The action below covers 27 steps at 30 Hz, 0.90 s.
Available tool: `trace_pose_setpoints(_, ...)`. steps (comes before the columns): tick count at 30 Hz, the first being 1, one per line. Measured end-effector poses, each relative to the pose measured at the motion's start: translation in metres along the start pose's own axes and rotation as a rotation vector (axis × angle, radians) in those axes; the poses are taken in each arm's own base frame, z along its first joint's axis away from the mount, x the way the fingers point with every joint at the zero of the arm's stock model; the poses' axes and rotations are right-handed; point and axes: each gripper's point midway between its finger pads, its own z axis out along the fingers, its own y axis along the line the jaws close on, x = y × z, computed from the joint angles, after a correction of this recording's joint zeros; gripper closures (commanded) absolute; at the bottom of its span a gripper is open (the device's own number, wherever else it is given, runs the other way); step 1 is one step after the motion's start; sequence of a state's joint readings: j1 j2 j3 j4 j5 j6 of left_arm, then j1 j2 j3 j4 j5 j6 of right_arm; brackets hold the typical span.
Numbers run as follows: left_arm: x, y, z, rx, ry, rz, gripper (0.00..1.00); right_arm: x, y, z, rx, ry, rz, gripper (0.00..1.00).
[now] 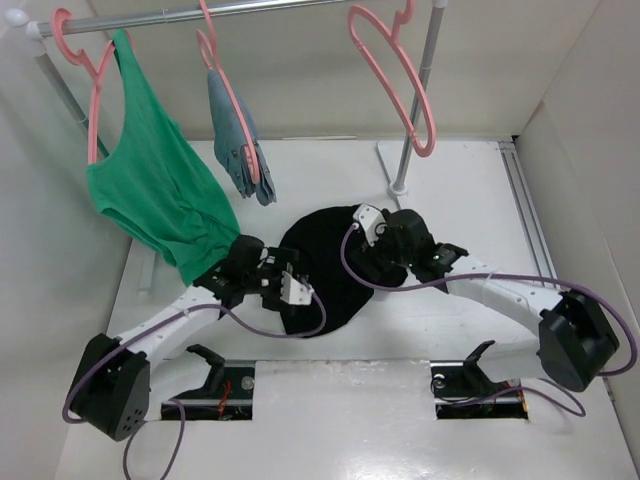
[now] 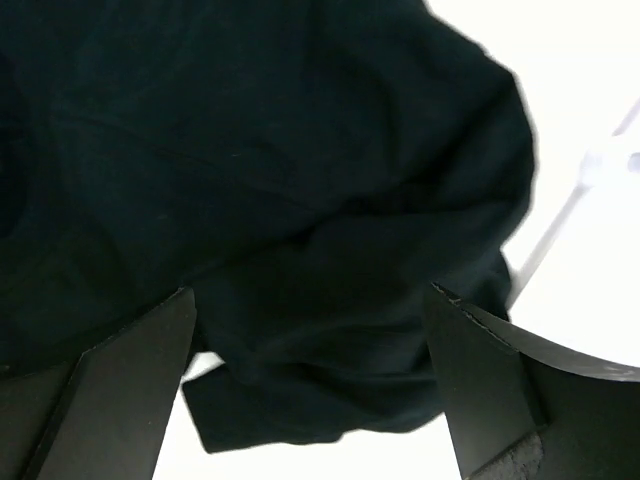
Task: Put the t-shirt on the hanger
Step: Grab a hanger with the right arm
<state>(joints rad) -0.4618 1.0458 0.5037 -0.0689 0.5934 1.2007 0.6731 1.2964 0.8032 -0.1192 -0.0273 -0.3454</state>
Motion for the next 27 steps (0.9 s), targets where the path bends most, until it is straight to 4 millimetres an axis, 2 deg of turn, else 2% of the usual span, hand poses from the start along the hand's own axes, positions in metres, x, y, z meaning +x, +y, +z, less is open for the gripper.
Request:
trace_pose_setpoints(1,0.002,-0.008,0.005,0.030,0.018,0.042,0.06,0.003,0.004,0.003,-0.010,0.010,0.005,0.01)
trace_pose_setpoints(3,0.004,-0.021,0.013,0.069,0.041,0.120,0.05,0.009,0.010,0.010,-0.030,0.034,0.014,0.08)
trace_pose_setpoints(4,0.008,-0.029,0.017,0.088,0.059,0.154,0.08,0.013,0.013,0.014,-0.037,0.045,0.019,0.12)
trace_pose_setpoints(6,0.022,-0.043,0.024,0.125,0.106,0.188,0.15,0.018,0.017,0.019,-0.053,0.062,0.024,0.36)
trace_pose_setpoints(8,0.024,-0.034,0.026,0.084,0.125,0.208,0.22,0.021,0.019,0.022,-0.063,0.069,0.033,0.57)
trace_pose_setpoints(10,0.029,-0.029,0.026,0.065,0.149,0.198,0.25,0.021,0.020,0.023,-0.062,0.070,0.042,0.98)
trace_pose_setpoints(11,0.031,-0.030,0.025,0.064,0.156,0.185,0.26,0.021,0.019,0.023,-0.057,0.066,0.056,1.00)
trace_pose_setpoints(14,0.034,-0.030,0.022,0.056,0.156,0.092,0.33,0.024,0.012,0.021,-0.020,0.056,0.112,1.00)
trace_pose_setpoints(16,0.030,-0.029,0.021,0.053,0.142,0.012,0.39,0.036,-0.001,0.010,0.030,0.058,0.180,1.00)
trace_pose_setpoints(19,0.016,-0.024,0.018,0.051,0.098,-0.076,0.41,0.050,-0.038,-0.021,0.166,0.017,0.312,1.00)
trace_pose_setpoints(21,0.001,-0.019,0.015,0.052,0.051,-0.114,0.30,0.049,-0.069,-0.048,0.283,-0.045,0.383,1.00)
trace_pose_setpoints(22,-0.007,-0.017,0.014,0.049,0.024,-0.136,0.24,0.045,-0.081,-0.060,0.330,-0.082,0.400,0.95)
trace_pose_setpoints(23,-0.014,-0.015,0.012,0.044,-0.001,-0.156,0.20,0.039,-0.088,-0.069,0.357,-0.115,0.406,0.65)
trace_pose_setpoints(24,-0.020,-0.013,0.011,0.039,-0.025,-0.182,0.18,0.033,-0.092,-0.077,0.373,-0.146,0.403,0.51)
trace_pose_setpoints(26,-0.027,-0.009,0.008,0.014,-0.050,-0.248,0.18,0.024,-0.093,-0.084,0.370,-0.180,0.368,0.35)
trace_pose_setpoints(27,-0.030,-0.005,0.008,-0.005,-0.062,-0.287,0.20,0.022,-0.091,-0.084,0.355,-0.178,0.350,0.17)
